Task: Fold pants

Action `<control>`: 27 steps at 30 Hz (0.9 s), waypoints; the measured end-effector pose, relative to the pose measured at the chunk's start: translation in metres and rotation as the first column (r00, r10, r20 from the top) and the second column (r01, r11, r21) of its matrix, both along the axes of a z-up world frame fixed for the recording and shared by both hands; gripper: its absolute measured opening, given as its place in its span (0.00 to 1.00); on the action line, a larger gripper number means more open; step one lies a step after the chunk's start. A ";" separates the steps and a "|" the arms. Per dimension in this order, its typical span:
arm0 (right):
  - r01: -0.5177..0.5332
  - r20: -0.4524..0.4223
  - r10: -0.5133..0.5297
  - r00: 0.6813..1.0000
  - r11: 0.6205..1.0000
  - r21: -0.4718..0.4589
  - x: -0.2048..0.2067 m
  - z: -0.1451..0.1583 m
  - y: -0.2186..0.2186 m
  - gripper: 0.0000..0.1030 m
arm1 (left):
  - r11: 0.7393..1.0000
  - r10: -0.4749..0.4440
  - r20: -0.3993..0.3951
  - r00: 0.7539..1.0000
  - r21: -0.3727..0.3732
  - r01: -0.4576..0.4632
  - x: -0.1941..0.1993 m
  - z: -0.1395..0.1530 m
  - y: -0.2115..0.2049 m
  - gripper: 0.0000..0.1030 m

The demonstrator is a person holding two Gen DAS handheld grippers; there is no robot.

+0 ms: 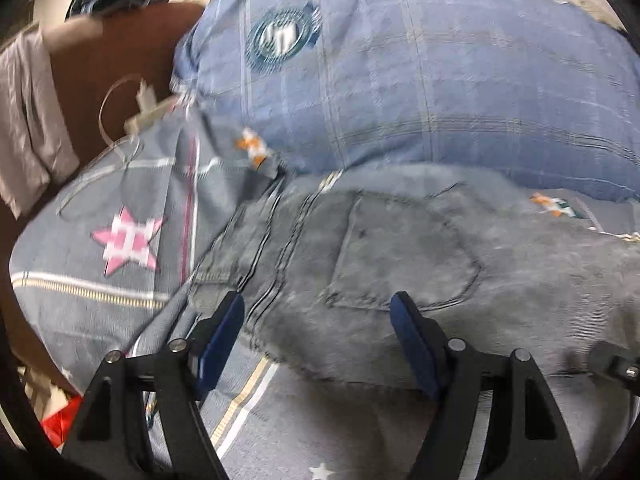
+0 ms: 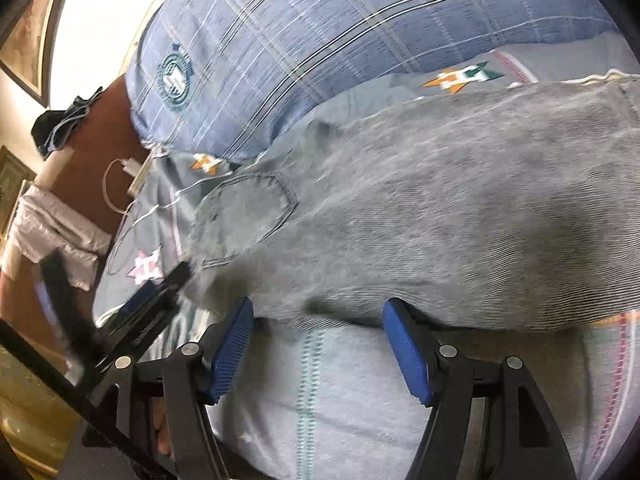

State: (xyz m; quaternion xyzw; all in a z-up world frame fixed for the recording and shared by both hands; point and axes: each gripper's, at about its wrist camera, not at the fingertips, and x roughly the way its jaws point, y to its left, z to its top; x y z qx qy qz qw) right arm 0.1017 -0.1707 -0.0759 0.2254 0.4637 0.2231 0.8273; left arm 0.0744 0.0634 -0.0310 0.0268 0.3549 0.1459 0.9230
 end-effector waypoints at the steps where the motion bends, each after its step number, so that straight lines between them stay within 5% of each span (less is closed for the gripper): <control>1: 0.003 -0.006 -0.003 1.000 1.000 -0.014 0.001 -0.001 0.002 0.71 | 1.000 -0.007 -0.011 1.000 -0.006 0.007 0.004 -0.002 -0.001 0.80; 4: 0.005 -0.002 -0.005 1.000 1.000 -0.026 0.002 -0.001 0.002 0.71 | 0.999 -0.006 -0.070 0.998 -0.036 0.003 0.012 -0.009 -0.001 0.80; 7: 0.005 0.028 -0.004 1.000 0.998 -0.067 0.000 0.003 0.005 0.71 | 0.998 -0.035 0.014 0.999 -0.045 0.036 0.001 0.006 -0.005 0.81; 12: 0.004 0.005 -0.003 1.000 0.996 -0.088 0.000 -0.004 0.010 0.71 | 0.997 -0.048 -0.096 0.994 -0.072 0.042 0.016 -0.019 -0.008 0.82; 17: 0.027 0.054 -0.023 0.998 0.997 -0.076 -0.004 0.007 0.006 0.72 | 0.997 -0.008 0.118 0.993 -0.075 0.016 -0.012 0.014 -0.005 0.86; 21: 0.042 0.031 -0.040 0.999 0.997 -0.062 -0.003 0.003 0.002 0.72 | 0.997 -0.025 0.023 0.999 -0.073 0.026 0.001 0.003 -0.005 0.86; 24: 0.043 0.037 -0.040 0.998 0.997 -0.061 -0.004 0.004 0.001 0.72 | 0.996 -0.015 0.110 0.994 -0.086 0.024 -0.009 0.015 -0.003 0.86; 27: 0.043 0.033 -0.040 0.999 0.997 -0.067 -0.003 0.003 0.001 0.72 | 0.995 -0.039 0.064 0.997 -0.089 0.045 -0.003 0.009 -0.004 0.86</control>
